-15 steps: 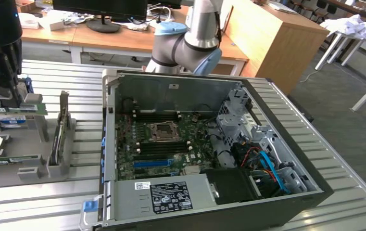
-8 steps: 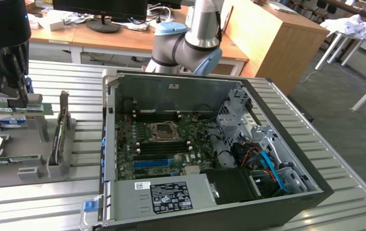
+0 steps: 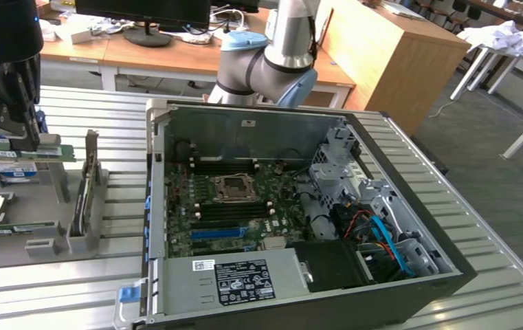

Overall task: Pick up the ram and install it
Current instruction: 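Pick up the ram and move it above insertion slot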

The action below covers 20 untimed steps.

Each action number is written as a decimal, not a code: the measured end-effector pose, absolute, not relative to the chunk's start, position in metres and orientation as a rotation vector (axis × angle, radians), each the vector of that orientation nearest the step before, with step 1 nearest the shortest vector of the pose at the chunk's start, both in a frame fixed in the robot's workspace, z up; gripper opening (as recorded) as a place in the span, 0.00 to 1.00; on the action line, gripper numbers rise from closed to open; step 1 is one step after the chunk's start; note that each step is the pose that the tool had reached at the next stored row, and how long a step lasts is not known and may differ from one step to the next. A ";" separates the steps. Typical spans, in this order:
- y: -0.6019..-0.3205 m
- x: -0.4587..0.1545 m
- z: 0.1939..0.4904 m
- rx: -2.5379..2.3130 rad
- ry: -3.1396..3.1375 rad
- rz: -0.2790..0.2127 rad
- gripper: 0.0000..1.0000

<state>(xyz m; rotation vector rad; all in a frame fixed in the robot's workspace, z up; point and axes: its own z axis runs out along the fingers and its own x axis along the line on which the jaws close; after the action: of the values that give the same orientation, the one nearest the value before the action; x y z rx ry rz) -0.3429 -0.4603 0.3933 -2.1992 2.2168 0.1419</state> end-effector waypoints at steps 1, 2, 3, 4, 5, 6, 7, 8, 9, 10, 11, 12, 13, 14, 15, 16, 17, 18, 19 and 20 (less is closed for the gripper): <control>-0.460 -0.343 0.393 -2.199 2.217 0.142 0.12; -0.460 -0.343 0.393 -2.199 2.217 0.142 0.12; -0.460 -0.343 0.393 -2.199 2.217 0.142 0.12; -0.460 -0.342 0.394 -2.200 2.217 0.142 0.12; -0.460 -0.342 0.394 -2.200 2.217 0.142 0.12; -0.460 -0.341 0.394 -2.200 2.217 0.142 0.12; -0.460 -0.339 0.393 -2.200 2.217 0.142 0.12; -0.460 -0.338 0.394 -2.199 2.217 0.142 0.12; -0.460 -0.336 0.394 -2.200 2.217 0.142 0.12; -0.460 -0.334 0.393 -2.200 2.217 0.142 0.12; -0.460 -0.331 0.393 -2.200 2.217 0.142 0.12; -0.460 -0.329 0.393 -2.200 2.217 0.142 0.12; -0.460 -0.327 0.393 -2.200 2.217 0.142 0.12; -0.460 -0.324 0.393 -2.200 2.217 0.142 0.12; -0.461 -0.322 0.393 -2.200 2.217 0.142 0.12; -0.461 -0.319 0.394 -2.200 2.217 0.142 0.12; -0.461 -0.317 0.393 -2.200 2.217 0.142 0.12; -0.461 -0.314 0.393 -2.200 2.217 0.142 0.12; -0.461 -0.311 0.393 -2.200 2.217 0.142 0.12; -0.461 -0.308 0.393 -2.200 2.216 0.142 0.12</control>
<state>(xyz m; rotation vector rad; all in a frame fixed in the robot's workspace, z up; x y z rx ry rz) -0.3079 -0.4605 0.3934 -2.1997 2.2165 0.1419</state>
